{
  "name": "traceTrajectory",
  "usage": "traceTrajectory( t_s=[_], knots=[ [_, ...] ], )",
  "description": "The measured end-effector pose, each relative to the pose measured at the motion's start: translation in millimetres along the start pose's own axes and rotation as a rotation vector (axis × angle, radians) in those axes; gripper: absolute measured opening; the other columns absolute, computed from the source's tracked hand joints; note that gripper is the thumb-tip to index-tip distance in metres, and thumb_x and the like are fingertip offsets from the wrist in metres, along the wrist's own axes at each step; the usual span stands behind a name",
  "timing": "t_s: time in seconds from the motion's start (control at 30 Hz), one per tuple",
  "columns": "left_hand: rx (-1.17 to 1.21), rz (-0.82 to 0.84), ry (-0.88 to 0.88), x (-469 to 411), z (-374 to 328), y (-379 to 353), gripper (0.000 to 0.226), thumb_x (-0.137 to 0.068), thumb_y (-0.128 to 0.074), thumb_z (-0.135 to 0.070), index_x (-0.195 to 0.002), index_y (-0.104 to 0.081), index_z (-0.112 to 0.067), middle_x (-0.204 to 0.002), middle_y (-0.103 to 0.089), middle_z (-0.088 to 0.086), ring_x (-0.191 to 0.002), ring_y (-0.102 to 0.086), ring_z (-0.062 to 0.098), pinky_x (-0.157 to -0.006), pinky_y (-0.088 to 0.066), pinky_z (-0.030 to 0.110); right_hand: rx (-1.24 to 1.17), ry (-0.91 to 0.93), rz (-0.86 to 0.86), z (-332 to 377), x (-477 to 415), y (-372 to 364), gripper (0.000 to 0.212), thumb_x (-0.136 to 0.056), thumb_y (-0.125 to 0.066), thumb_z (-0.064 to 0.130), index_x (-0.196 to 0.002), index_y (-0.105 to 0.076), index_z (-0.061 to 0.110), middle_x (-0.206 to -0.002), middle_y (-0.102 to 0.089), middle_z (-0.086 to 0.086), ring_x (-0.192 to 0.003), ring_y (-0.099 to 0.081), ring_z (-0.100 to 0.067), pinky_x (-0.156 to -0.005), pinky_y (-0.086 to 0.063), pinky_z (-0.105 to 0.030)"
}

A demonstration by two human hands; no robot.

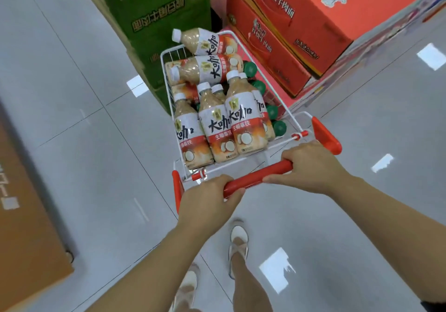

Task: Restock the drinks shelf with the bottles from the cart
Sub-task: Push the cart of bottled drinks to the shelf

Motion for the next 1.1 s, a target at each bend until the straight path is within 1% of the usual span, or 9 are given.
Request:
traceTrajectory(
  t_s=[0.13, 0.3, 0.37, 0.47, 0.6, 0.77, 0.9, 1.03, 1.1],
  knots=[
    [-0.043, 0.019, -0.067, 38, 25, -6, 0.035, -0.089, -0.039, -0.06, -0.11, -0.056, -0.038, -0.09, -0.065, -0.015, -0.08, -0.061, 0.006, -0.066, -0.049, 0.022, -0.035, -0.052, 0.077, 38, 39, -25, 0.058, -0.06, -0.023, 0.088, -0.06, -0.037, 0.031, -0.06, -0.045, 0.015, -0.067, -0.05, -0.01, -0.082, -0.039, -0.029],
    [-0.129, -0.005, -0.237, 92, 58, -15, 0.039, -0.089, -0.037, -0.062, -0.108, -0.057, -0.035, -0.09, -0.066, -0.015, -0.076, -0.063, 0.008, -0.068, -0.049, 0.022, -0.066, -0.168, 0.075, 88, 97, -66, 0.061, -0.063, -0.023, 0.087, -0.075, -0.045, 0.032, -0.067, -0.047, 0.014, -0.072, -0.052, -0.01, -0.085, -0.042, -0.031],
    [-0.221, -0.045, -0.366, 113, 71, -21, 0.039, -0.089, -0.038, -0.06, -0.103, -0.061, -0.031, -0.084, -0.068, -0.013, -0.067, -0.063, 0.01, -0.063, -0.048, 0.023, -0.082, -0.228, 0.079, 110, 120, -83, 0.064, -0.061, -0.022, 0.086, -0.078, -0.048, 0.031, -0.066, -0.047, 0.015, -0.072, -0.053, -0.009, -0.083, -0.042, -0.029],
    [-0.313, -0.15, -0.527, 141, 89, -31, 0.041, -0.086, -0.037, -0.056, -0.088, -0.067, -0.027, -0.064, -0.066, -0.012, -0.047, -0.058, 0.011, -0.049, -0.046, 0.021, -0.129, -0.295, 0.105, 139, 156, -105, 0.065, -0.059, -0.019, 0.086, -0.079, -0.048, 0.031, -0.062, -0.042, 0.017, -0.07, -0.051, -0.008, -0.082, -0.041, -0.029],
    [-0.348, -0.175, -0.683, 169, 96, -43, 0.042, -0.084, -0.038, -0.053, -0.084, -0.07, -0.025, -0.061, -0.066, -0.011, -0.044, -0.058, 0.011, -0.047, -0.047, 0.022, -0.179, -0.363, 0.124, 163, 201, -128, 0.063, -0.062, -0.019, 0.085, -0.081, -0.048, 0.031, -0.064, -0.043, 0.016, -0.07, -0.052, -0.009, -0.083, -0.04, -0.029],
    [-0.355, -0.119, -0.803, 183, 83, -59, 0.041, -0.084, -0.04, -0.053, -0.085, -0.069, -0.024, -0.064, -0.068, -0.009, -0.046, -0.06, 0.014, -0.051, -0.049, 0.025, -0.242, -0.47, 0.098, 169, 245, -152, 0.07, -0.06, -0.015, 0.085, -0.086, -0.051, 0.031, -0.075, -0.054, 0.014, -0.073, -0.054, -0.008, -0.083, -0.043, -0.028],
    [-0.374, -0.081, -0.905, 175, 57, -68, 0.043, -0.085, -0.036, -0.055, -0.084, -0.067, -0.026, -0.061, -0.066, -0.01, -0.046, -0.058, 0.014, -0.051, -0.047, 0.024, -0.303, -0.563, 0.052, 157, 271, -160, 0.074, -0.061, -0.015, 0.083, -0.09, -0.057, 0.029, -0.078, -0.06, 0.011, -0.072, -0.055, -0.009, -0.076, -0.042, -0.025],
    [-0.413, -0.03, -1.001, 151, 27, -77, 0.042, -0.084, -0.037, -0.057, -0.084, -0.066, -0.027, -0.061, -0.064, -0.01, -0.048, -0.057, 0.015, -0.051, -0.045, 0.024, -0.366, -0.63, -0.05, 139, 289, -171, 0.067, -0.064, -0.017, 0.082, -0.084, -0.054, 0.03, -0.075, -0.059, 0.01, -0.069, -0.054, -0.009, -0.073, -0.042, -0.024],
    [-0.417, 0.009, -1.053, 138, 9, -83, 0.042, -0.085, -0.037, -0.057, -0.086, -0.065, -0.026, -0.062, -0.065, -0.01, -0.049, -0.057, 0.017, -0.053, -0.047, 0.026, -0.371, -0.678, -0.114, 126, 297, -178, 0.071, -0.062, -0.013, 0.084, -0.082, -0.055, 0.03, -0.071, -0.058, 0.011, -0.067, -0.054, -0.008, -0.071, -0.045, -0.024]
  ],
)
Point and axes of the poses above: each hand's wrist, its own x-axis away from the middle knuckle, its own y-axis out of the back of the hand, z = x × y, the point moved 1 cm from there along -x, towards the middle knuckle
